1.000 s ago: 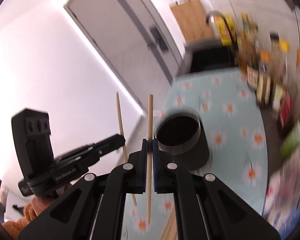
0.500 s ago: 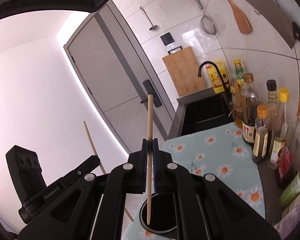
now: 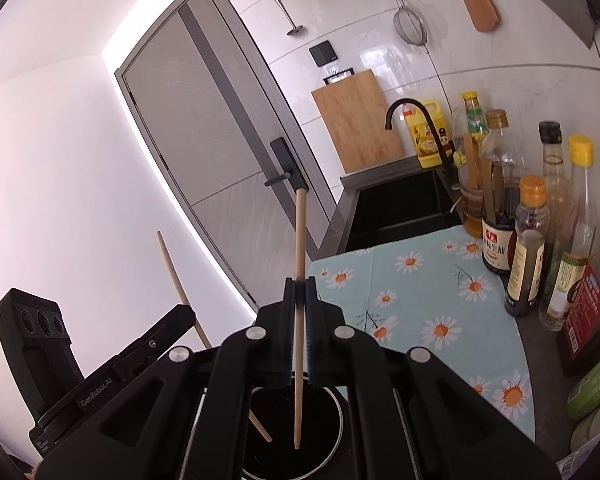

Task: Organize utensils
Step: 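Lift both sticks over the black holder and open both tools to drop them, then move both open tools back down to the stick pile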

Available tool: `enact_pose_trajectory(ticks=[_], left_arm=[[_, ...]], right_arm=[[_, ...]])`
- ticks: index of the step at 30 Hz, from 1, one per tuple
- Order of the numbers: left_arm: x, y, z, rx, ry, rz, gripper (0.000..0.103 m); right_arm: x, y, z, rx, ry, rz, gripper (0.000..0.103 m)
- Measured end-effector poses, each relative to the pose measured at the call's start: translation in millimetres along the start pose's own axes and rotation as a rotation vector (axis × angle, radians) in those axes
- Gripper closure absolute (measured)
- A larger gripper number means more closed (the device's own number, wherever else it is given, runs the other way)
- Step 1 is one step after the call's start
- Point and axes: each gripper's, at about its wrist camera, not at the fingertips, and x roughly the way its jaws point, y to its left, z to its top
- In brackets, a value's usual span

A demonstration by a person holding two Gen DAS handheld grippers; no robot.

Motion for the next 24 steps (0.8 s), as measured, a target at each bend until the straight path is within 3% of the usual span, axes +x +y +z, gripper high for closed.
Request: enact_pose_trajectory(ticks=[5, 7, 9, 10, 11, 18, 23, 24], left_arm=[[0.0, -1.3, -6.9, 0.021, 0.022, 0.016, 0.098], [-1.2, -1.7, -7.2, 0.027, 0.027, 0.022, 0.097], [-2.2, -2.4, -7.3, 0.031, 0.033, 0.031, 0.083], [-5.0, -2.1, -7.0, 0.028, 0.027, 0.024, 0.067], [-7.3, -2.2, -6.6, 0.026, 0.020, 0.022, 0.060], [-23.6, -3.8, -1.4, 0.021, 0.007, 0.031, 0.060], [-39.1, -9.4, 1.8, 0.031, 0.019, 0.029, 0.051], [-42.0, -9.8, 2.0, 0.031, 0.029, 0.013, 0.050]], right_arm=[[1.5, -0.1, -10.1, 0.011, 0.029, 0.003, 0.097], [-0.1, 0.3, -11.6, 0.019, 0.031, 0.009, 0.090], [-3.2, 2.1, -10.5, 0.023, 0.024, 0.010, 0.078], [-5.7, 3.8, -10.5, 0.022, 0.021, 0.012, 0.072], [-7.3, 4.2, -9.6, 0.021, 0.018, 0.014, 0.072], [-27.7, 9.1, -5.8, 0.024, -0.001, 0.005, 0.070], [-47.6, 12.5, -6.9, 0.026, 0.000, -0.007, 0.056], [-52.7, 14.4, -7.7, 0.022, 0.003, -0.009, 0.048]])
